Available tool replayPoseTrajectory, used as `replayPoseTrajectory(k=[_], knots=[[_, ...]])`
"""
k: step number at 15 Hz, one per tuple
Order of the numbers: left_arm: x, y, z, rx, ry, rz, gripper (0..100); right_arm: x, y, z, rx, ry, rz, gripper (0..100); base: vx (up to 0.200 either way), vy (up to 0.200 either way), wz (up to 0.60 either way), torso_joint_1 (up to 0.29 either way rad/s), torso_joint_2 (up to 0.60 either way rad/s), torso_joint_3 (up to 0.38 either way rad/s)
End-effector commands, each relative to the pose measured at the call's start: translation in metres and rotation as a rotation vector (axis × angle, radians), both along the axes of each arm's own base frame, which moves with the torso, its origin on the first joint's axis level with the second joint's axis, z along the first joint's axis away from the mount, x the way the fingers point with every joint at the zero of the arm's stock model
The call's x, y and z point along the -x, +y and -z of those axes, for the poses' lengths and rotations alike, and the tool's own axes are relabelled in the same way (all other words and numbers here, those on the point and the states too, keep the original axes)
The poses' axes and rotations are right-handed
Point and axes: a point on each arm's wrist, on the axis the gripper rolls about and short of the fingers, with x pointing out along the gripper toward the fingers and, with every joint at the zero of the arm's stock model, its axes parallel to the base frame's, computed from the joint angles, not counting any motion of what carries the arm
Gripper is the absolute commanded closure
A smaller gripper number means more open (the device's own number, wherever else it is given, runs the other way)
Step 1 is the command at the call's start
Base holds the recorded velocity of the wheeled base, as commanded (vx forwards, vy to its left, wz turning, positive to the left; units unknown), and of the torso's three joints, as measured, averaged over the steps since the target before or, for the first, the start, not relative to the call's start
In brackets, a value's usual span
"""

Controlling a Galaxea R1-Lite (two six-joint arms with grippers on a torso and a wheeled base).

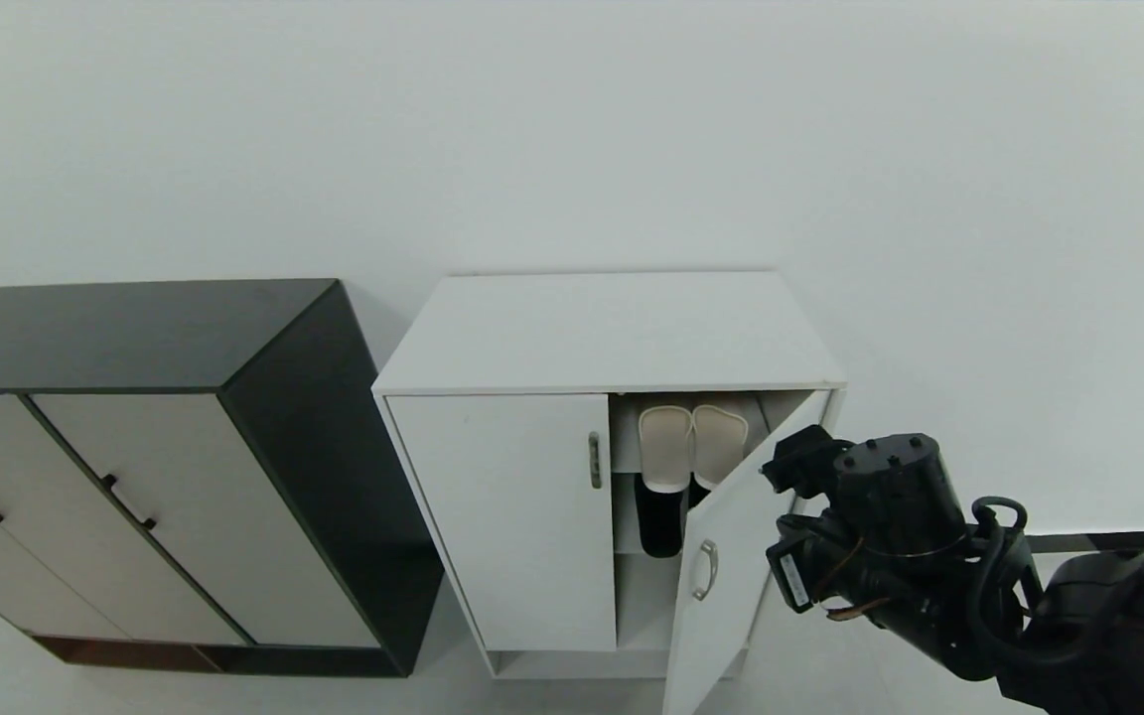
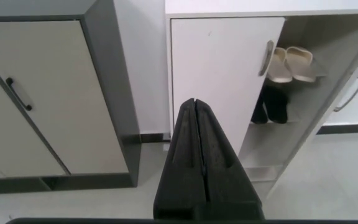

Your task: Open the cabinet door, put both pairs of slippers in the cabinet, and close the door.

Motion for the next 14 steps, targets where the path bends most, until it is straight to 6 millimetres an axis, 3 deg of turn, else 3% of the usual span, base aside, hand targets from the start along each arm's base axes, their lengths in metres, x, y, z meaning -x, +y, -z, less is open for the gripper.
replayPoseTrajectory(k=[1, 5, 9, 14], knots=[[0.0, 0.0, 0.0, 0.0, 0.0, -0.001, 100, -0.006, 0.007, 0.009, -0.029, 0.018, -0.033, 100, 0.0, 0.0, 0.0, 0.0, 0.0, 0.0], [0.0, 0.0, 0.0, 0.0, 0.001, 0.0, 100, -0.021, 0.018, 0.026, -0.145, -0.014, -0.1, 100, 0.0, 0.0, 0.0, 0.0, 0.0, 0.0], [0.0, 0.0, 0.0, -0.002, 0.0, 0.0, 100, -0.042, 0.015, 0.044, -0.199, -0.033, -0.124, 100, 0.0, 0.0, 0.0, 0.0, 0.0, 0.0], [0.0, 0.0, 0.0, -0.002, 0.001, 0.0, 100, -0.081, 0.021, 0.055, -0.269, -0.116, -0.115, 100, 0.0, 0.0, 0.0, 0.0, 0.0, 0.0]])
